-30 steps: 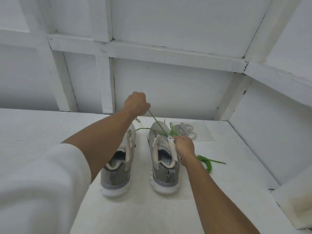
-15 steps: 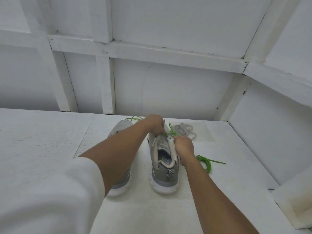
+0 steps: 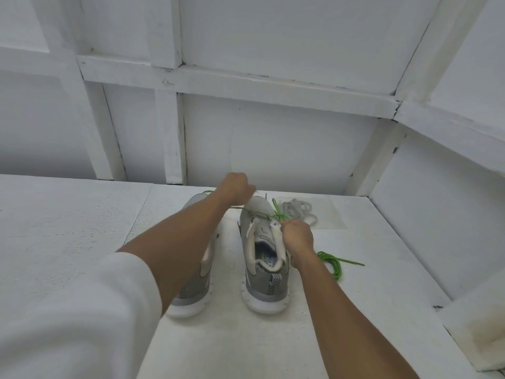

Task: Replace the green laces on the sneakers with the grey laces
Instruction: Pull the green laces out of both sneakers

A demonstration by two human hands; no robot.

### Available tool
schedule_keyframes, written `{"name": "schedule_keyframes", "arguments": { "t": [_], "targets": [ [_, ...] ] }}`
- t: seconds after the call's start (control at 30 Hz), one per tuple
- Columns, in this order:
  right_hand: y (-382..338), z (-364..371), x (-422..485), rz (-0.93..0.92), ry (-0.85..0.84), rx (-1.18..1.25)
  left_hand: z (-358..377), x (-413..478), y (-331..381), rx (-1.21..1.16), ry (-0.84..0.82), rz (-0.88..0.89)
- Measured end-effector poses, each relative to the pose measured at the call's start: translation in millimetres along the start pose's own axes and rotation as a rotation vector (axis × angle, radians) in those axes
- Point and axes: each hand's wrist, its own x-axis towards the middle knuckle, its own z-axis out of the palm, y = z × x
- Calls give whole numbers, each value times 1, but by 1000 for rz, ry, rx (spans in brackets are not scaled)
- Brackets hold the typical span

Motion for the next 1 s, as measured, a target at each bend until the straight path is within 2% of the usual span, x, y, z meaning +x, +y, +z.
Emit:
{"name": "schedule_keyframes", "arguments": {
  "t": [0.07,0.23,0.4,0.47,0.53,0.63,0.7,0.87,1.0],
  "targets": [
    [1,1,1,2,2,10,-10,2,-10,-5,38,-28],
    [2,2,4,13,-29,32,-20,-2,-25,86,17,-22],
    [-11,-7,9,85,-184,29,-10,-21,-20,340,-192,44],
    [-23,-14,10,57,-265,-34,-8,-23,-16,368,-236,53],
    [-34,-19,15,-74,-290,-156,-9,-22,-12,281,-213,46],
    [-42,-19,26,-349,-195,-356,-2,-21,-3,79,-167,8],
    [-41,-16,33,-467,-204,-483,8,-23,4,-39,-195,-48],
    [-34,-6,48,-496,-341,-586,22,-28,8,-146,-249,-163],
    [-30,-5,53,-531,-306,-627,21,-28,6,-249,-198,-233]
  ]
}}
